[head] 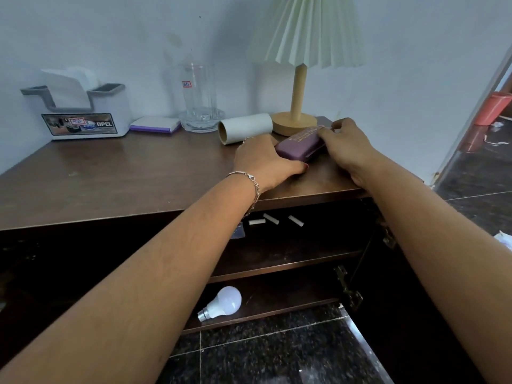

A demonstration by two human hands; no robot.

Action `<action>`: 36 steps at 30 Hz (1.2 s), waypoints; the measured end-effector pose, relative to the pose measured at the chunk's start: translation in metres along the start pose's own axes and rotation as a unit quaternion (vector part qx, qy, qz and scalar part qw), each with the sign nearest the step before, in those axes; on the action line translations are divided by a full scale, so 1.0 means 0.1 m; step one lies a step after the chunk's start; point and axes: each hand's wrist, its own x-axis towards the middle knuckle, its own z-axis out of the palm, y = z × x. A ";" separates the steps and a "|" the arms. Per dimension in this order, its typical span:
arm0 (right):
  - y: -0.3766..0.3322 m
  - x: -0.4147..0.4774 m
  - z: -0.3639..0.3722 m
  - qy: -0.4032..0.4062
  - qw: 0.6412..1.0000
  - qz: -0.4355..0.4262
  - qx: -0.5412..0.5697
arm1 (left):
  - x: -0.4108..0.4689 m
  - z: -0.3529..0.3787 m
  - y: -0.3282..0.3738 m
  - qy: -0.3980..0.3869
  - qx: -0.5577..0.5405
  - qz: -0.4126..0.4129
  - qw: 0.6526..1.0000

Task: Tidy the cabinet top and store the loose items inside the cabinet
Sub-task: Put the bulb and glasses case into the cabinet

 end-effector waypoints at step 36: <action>0.01 -1.71 -0.42 -0.086 0.823 0.107 0.552 | -1.31 -0.66 -0.49 -0.126 -0.361 -0.014 0.924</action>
